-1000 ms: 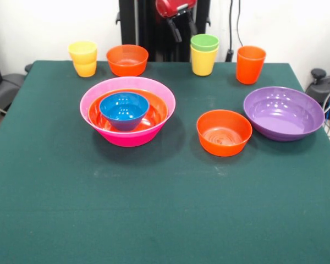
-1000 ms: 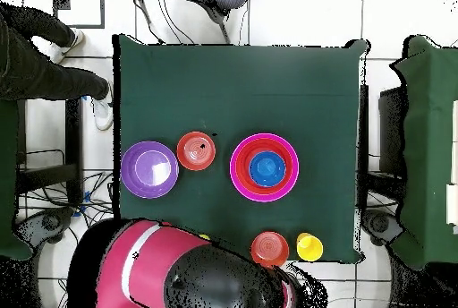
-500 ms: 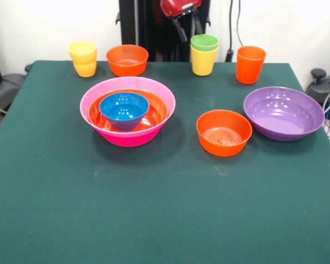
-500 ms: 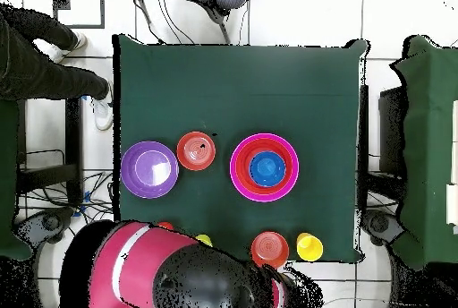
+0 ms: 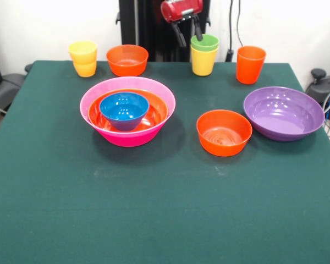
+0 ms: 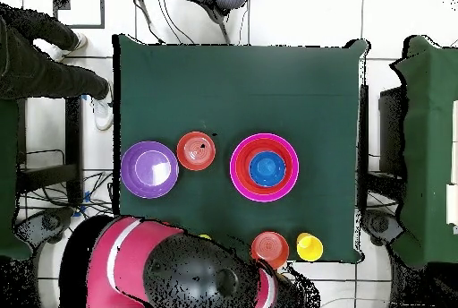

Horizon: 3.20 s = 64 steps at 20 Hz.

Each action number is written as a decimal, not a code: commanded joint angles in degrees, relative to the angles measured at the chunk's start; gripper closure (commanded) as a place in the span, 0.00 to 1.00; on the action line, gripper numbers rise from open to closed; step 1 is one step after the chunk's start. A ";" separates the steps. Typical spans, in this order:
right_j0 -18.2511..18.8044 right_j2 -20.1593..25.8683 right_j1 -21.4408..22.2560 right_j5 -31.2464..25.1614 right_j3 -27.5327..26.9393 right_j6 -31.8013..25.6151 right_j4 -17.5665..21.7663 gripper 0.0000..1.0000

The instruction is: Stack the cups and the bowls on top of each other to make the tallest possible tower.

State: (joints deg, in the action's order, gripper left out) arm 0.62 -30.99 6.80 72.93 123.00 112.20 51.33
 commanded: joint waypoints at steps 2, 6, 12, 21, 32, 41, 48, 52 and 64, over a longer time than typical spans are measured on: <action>-3.09 3.88 -8.74 -3.50 -3.31 -5.83 -2.23 0.00; -4.58 3.08 -9.90 -2.73 -3.81 -4.72 -2.96 0.00; -6.97 2.86 -11.15 -4.30 -4.86 -1.91 -2.92 0.00; -9.64 2.39 -14.32 -6.23 -6.72 -0.34 -4.16 0.00; -11.59 2.00 -16.14 -7.21 -7.96 1.37 -5.42 0.00; -12.92 1.55 -17.22 -7.48 -8.68 2.18 -6.08 0.00; -14.13 0.80 -17.53 -6.24 -8.69 1.41 -7.60 0.00; -14.42 0.52 -17.59 -6.09 -8.62 1.71 -7.94 1.00; -16.05 -0.71 -17.33 -7.14 -8.54 2.29 -8.85 1.00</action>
State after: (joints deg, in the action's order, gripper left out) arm -14.90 -38.99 -4.88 77.57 115.44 112.22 43.04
